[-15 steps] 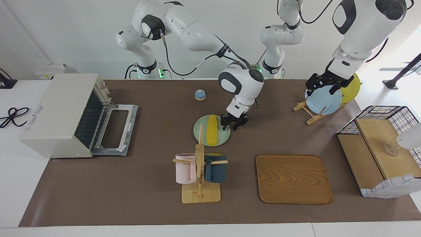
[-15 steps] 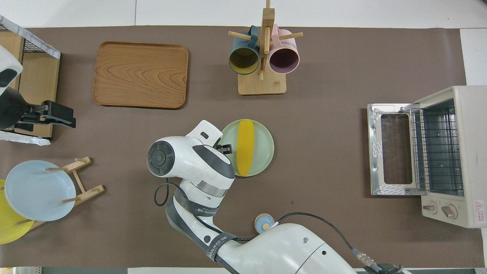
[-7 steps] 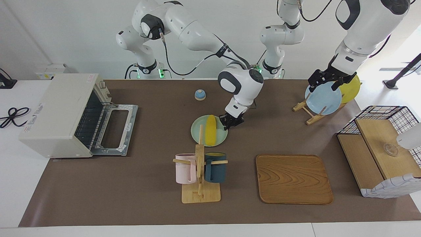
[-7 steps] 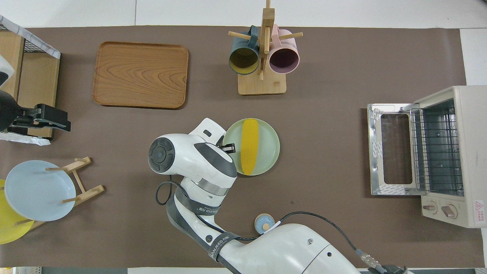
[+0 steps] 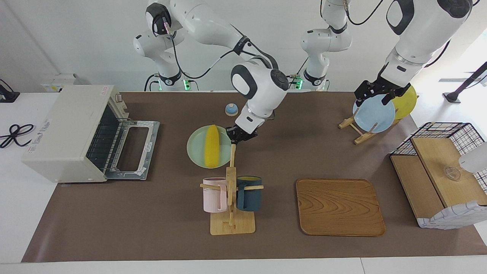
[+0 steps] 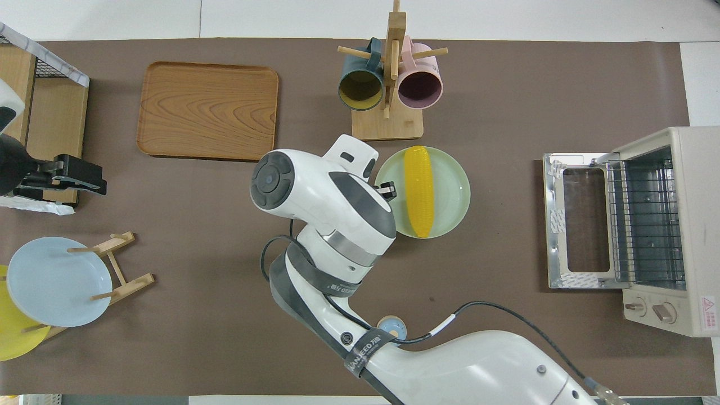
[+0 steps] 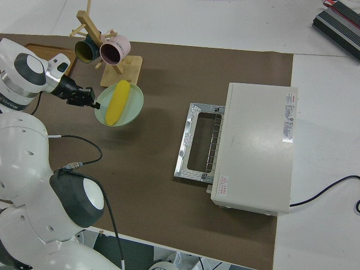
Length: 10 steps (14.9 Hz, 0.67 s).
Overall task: Put corn in oven
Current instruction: 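Carry the plate with the right gripper into the open toaster oven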
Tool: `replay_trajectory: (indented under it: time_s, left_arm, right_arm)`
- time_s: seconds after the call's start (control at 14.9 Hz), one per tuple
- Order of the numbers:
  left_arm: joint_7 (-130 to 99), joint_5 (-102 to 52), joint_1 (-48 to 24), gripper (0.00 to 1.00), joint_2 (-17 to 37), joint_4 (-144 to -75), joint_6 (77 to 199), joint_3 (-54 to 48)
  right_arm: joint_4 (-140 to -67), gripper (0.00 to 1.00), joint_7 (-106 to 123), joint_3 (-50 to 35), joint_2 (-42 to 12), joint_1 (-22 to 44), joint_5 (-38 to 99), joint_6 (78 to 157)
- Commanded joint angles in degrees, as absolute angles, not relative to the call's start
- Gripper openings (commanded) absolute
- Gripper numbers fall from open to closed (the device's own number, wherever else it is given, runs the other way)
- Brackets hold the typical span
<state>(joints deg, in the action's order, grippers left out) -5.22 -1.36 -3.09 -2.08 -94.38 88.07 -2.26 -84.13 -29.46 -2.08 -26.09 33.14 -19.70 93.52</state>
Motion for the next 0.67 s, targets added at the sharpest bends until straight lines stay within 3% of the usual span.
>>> replay_trajectory:
  time_s: [0.0, 0.2, 0.6]
  left_arm:
    - [-4.7, -0.8, -2.8, 1.0, -2.7, -95.1, 88.1, -2.6]
    - [-4.7, -0.8, -2.8, 1.0, -2.7, -95.1, 88.0, -2.6]
    - [-4.9, -0.8, -2.0, 1.0, -2.8, -95.2, 87.7, -2.4]
  right_arm:
    - [-100.8, 0.0, -26.4, -3.0, -15.0, 28.6, -20.2, 99.5]
    - [-111.0, 0.0, -18.8, -3.0, -7.0, 20.6, -20.2, 103.4]
    - [-115.7, 0.0, -10.2, -3.0, -3.8, 10.9, -20.1, 103.3]
